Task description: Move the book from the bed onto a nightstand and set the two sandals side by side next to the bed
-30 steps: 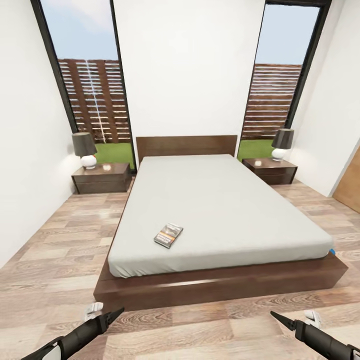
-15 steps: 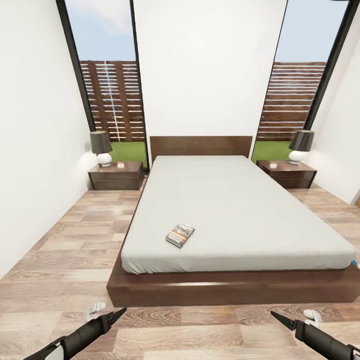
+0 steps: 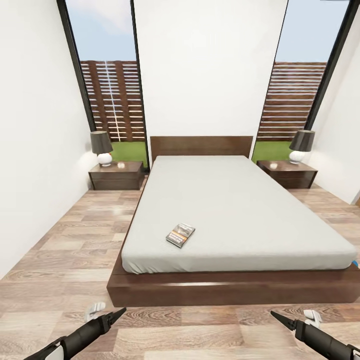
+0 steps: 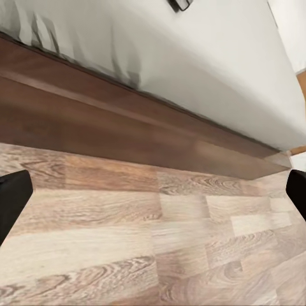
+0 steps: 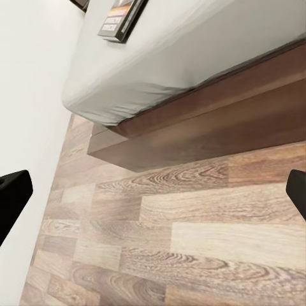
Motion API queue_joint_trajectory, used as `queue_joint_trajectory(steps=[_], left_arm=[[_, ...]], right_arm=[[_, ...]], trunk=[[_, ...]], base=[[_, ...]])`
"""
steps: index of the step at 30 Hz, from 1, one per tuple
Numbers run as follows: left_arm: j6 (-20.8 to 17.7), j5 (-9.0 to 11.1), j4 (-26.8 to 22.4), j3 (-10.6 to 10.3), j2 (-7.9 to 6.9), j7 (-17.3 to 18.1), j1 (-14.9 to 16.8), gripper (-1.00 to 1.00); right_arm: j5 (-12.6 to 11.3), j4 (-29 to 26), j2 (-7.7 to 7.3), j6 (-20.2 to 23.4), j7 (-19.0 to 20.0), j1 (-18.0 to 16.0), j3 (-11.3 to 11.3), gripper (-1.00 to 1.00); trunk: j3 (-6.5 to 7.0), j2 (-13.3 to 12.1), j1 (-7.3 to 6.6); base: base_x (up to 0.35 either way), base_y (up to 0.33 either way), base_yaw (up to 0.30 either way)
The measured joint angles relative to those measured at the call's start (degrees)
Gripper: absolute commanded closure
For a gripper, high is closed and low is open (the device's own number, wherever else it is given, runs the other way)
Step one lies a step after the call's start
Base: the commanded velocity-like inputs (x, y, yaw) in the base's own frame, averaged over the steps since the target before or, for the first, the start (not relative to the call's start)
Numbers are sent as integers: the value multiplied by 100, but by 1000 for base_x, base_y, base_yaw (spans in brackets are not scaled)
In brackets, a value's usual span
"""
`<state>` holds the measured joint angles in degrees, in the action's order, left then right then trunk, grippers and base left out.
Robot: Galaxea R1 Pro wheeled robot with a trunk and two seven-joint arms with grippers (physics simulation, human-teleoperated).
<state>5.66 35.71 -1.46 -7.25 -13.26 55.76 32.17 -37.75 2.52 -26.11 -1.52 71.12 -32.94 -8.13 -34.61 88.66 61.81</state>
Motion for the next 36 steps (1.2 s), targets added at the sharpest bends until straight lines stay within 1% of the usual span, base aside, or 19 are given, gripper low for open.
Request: queue_joint_trajectory(steps=[3,6,12,27,31,36], left_arm=[[0,1,0,-7,0,-125,0,-100],[3,1,0,-10,16,-159,0,-100],[2,1,0,-1,43,-176,-2,-100],[1,-15,-10,-3,44,-165,-3,-100],[6,-16,-15,-4,44,-174,-3,-100],[3,-17,-17,-14,44,-169,-5,-100]], right_arm=[[0,0,0,0,0,0,0,-100],[0,0,0,0,-4,0,0,-100],[0,0,0,0,-3,0,-3,-100],[0,1,1,0,-10,0,0,-100],[0,0,2,0,-9,0,-2,-100],[0,0,2,0,-9,0,0,-100]], trunk=[[0,0,0],[0,0,0],[0,0,0],[0,0,0],[0,0,-2],[0,0,-3]], base=[[0,0,0],[0,0,0],[0,0,0],[2,0,0],[183,0,0],[302,0,0]])
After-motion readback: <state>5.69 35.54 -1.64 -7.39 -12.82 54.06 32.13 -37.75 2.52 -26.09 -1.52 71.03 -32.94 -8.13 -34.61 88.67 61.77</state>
